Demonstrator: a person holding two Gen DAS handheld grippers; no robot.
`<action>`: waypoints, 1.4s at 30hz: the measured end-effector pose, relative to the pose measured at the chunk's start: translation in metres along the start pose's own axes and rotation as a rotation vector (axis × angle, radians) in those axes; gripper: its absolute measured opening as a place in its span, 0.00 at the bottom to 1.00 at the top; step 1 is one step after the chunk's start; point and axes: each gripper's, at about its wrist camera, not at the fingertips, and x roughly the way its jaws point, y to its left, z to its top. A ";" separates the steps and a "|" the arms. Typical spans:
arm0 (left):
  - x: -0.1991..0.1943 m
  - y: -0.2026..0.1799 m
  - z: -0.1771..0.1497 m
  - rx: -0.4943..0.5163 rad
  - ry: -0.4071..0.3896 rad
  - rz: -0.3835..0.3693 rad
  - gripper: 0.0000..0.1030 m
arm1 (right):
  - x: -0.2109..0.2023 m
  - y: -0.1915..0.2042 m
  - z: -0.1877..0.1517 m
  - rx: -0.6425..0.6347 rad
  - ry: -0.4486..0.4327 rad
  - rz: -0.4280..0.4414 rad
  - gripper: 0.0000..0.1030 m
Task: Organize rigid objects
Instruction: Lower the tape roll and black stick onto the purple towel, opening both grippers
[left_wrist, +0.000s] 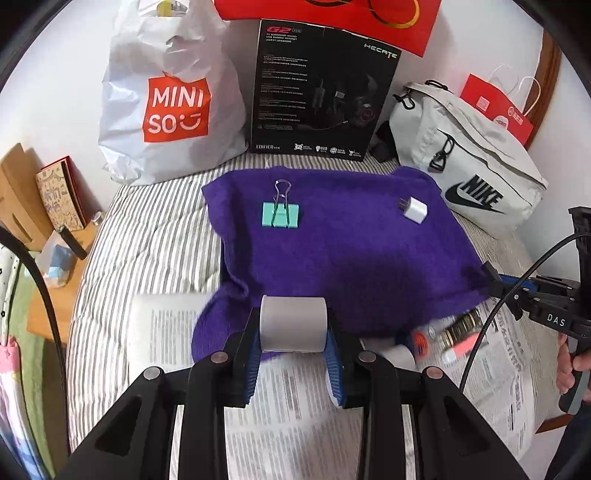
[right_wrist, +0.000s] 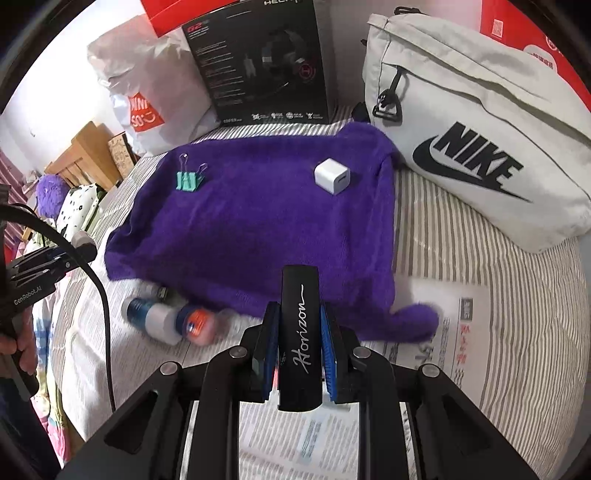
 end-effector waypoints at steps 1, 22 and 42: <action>0.003 0.000 0.003 0.003 0.001 0.002 0.29 | 0.002 -0.001 0.004 -0.001 0.001 0.000 0.21; 0.080 0.016 0.050 -0.002 0.063 -0.008 0.29 | 0.087 -0.027 0.068 0.026 0.042 -0.079 0.21; 0.130 0.007 0.054 0.061 0.107 0.065 0.29 | 0.102 -0.028 0.077 -0.022 0.024 -0.086 0.21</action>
